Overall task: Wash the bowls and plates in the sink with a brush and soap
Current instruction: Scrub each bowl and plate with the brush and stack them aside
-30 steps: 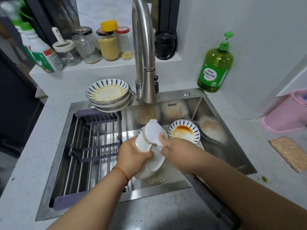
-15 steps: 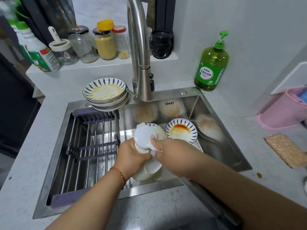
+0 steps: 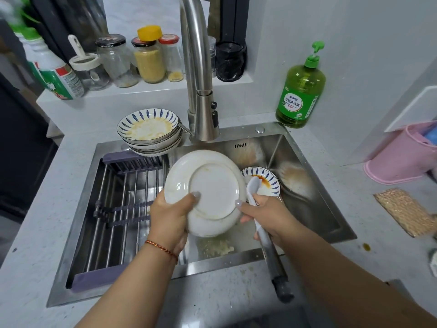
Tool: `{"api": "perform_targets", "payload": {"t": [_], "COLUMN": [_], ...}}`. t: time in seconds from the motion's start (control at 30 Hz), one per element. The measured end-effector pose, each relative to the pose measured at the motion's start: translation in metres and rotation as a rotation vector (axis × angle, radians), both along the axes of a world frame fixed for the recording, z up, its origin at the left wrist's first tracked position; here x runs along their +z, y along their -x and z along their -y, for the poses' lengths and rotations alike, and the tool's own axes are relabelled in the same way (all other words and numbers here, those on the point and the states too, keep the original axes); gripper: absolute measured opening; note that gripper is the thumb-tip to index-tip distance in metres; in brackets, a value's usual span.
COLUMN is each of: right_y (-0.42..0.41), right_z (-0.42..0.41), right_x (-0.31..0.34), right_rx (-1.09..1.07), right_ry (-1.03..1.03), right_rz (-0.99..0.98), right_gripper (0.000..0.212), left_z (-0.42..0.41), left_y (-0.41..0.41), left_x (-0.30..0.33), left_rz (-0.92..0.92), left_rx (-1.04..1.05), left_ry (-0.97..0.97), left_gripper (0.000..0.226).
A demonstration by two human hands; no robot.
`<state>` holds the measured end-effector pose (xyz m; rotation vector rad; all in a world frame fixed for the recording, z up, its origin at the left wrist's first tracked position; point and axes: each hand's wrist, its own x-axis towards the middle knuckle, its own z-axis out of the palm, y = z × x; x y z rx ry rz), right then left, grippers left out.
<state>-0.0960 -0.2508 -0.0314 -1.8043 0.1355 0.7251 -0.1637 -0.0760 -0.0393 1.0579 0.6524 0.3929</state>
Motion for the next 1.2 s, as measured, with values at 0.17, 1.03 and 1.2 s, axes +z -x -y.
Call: {"api": "perform_targets", "payload": {"t": [0.17, 1.03, 1.2], "right_y": [-0.003, 0.005, 0.029], "right_z": [0.003, -0.017, -0.029], "right_x": [0.001, 0.043, 0.06], "right_rx": [-0.055, 0.425, 0.668], "right_ry": [-0.124, 0.305, 0.49], "right_rz": [-0.035, 0.377, 0.512], "right_gripper": [0.044, 0.05, 0.055], "left_z": [0.007, -0.024, -0.02], "left_y": [0.002, -0.025, -0.021], "left_x": [-0.008, 0.001, -0.002], "left_rz": [0.092, -0.268, -0.236], "left_rx": [-0.072, -0.472, -0.468], "left_ry": [0.16, -0.853, -0.833], "left_gripper": [0.041, 0.041, 0.036]}}
